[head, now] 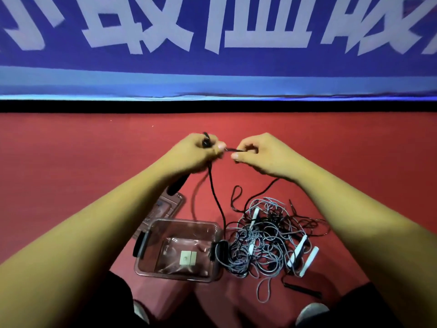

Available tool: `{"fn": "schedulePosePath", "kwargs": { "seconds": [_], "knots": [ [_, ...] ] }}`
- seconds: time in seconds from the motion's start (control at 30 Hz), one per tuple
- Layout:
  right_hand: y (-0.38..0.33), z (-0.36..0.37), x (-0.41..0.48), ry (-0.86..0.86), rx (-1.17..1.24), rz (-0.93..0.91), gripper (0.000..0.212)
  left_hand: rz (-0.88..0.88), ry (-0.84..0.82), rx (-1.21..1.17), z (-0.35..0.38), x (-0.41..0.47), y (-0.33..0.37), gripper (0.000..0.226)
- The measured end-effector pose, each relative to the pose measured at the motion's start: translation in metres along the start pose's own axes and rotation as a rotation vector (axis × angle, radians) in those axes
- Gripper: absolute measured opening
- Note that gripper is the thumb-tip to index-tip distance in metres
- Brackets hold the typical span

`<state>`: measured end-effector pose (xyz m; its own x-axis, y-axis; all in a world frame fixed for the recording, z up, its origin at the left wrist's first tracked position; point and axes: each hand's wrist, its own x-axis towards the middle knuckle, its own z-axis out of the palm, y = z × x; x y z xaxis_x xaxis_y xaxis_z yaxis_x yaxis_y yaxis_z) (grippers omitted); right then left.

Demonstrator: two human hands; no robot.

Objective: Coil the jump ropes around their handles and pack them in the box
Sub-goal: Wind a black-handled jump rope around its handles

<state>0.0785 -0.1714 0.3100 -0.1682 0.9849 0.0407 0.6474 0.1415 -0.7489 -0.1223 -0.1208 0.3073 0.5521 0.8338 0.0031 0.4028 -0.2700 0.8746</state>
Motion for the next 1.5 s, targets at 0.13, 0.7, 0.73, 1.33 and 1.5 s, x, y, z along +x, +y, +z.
{"fn": "schedulePosePath", "kwargs": {
  "seconds": [0.13,0.7,0.73,1.33,1.5],
  "knots": [
    [0.066,-0.011,-0.025,-0.233,-0.132,0.290,0.023,-0.200,0.622,-0.531,-0.047,0.014,-0.009,0.033],
    [0.001,0.002,-0.016,-0.100,0.083,0.068,0.023,0.062,-0.076,0.077,-0.005,-0.008,0.013,0.028],
    [0.009,0.000,-0.018,-0.127,0.099,0.087,0.024,0.049,0.041,0.059,-0.009,-0.004,0.010,0.029],
    [-0.023,-0.001,-0.014,0.067,-0.057,-0.106,0.016,-0.033,-0.172,-0.103,-0.002,-0.015,0.008,0.031],
    [0.002,-0.013,-0.018,0.037,0.109,0.063,0.020,-0.057,0.185,-0.506,-0.008,0.006,0.004,0.028]
  ]
}}
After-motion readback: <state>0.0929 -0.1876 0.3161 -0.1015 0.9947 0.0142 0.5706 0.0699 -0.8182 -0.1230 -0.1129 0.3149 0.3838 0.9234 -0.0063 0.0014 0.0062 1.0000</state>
